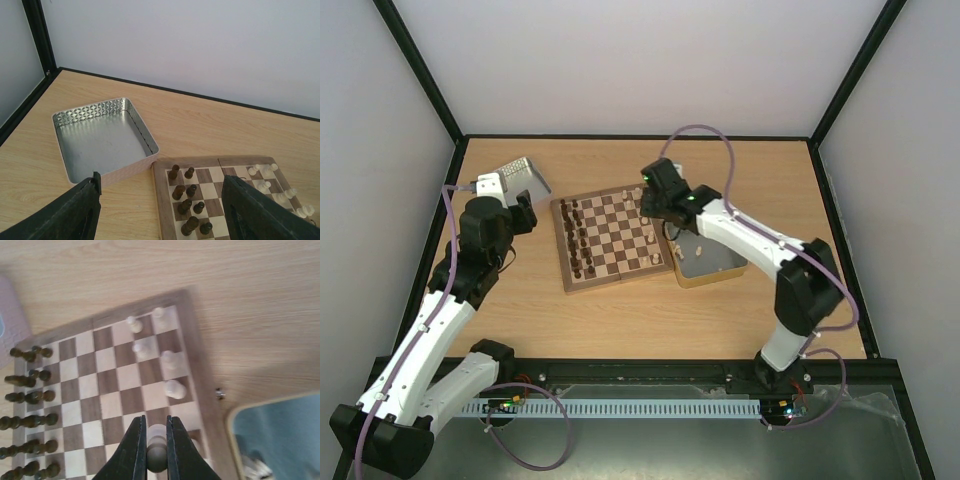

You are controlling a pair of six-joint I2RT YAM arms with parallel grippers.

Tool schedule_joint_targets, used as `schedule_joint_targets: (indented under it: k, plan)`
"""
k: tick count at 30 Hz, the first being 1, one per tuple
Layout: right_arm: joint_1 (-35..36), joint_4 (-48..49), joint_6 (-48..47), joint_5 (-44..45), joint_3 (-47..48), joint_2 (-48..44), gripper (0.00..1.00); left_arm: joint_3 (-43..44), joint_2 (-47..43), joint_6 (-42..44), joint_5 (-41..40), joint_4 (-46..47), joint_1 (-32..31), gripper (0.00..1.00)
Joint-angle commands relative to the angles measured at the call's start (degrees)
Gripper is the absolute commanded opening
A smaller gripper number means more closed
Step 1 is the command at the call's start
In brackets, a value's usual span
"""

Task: Set up the chess pieces on the board
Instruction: Place the chess piece on the chessboard.

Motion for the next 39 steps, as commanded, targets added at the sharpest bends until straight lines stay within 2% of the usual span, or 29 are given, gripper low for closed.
schedule_joint_targets:
  k: [1,13,19,28,39]
  plan:
    - [3.05,-3.49,-2.35,1.04,6.31,8.42,0.03,-0.53,-0.40,0.66,-1.26,1.23,0.50,0.69]
    - [5.25,-5.66,-4.32,5.30,20.79,23.75,0.04,-0.55,-0.13,0.66,-1.12,1.31,0.58,0.69]
    - [5.11,-6.66,-3.97,7.78,24.91,28.97,0.04,-0.62,-0.13,0.70,-1.06,1.23,0.58,0.69]
    - [4.22,-6.66,-1.61,6.54,27.50,32.92,0.04,-0.55,-0.11,0.73,-0.92,1.29,0.64,0.69]
    - [3.59,-8.08,-0.63,9.20,28.43,34.31,0.04,-0.64,-0.13,0.74,-1.02,1.32,0.60,0.69]
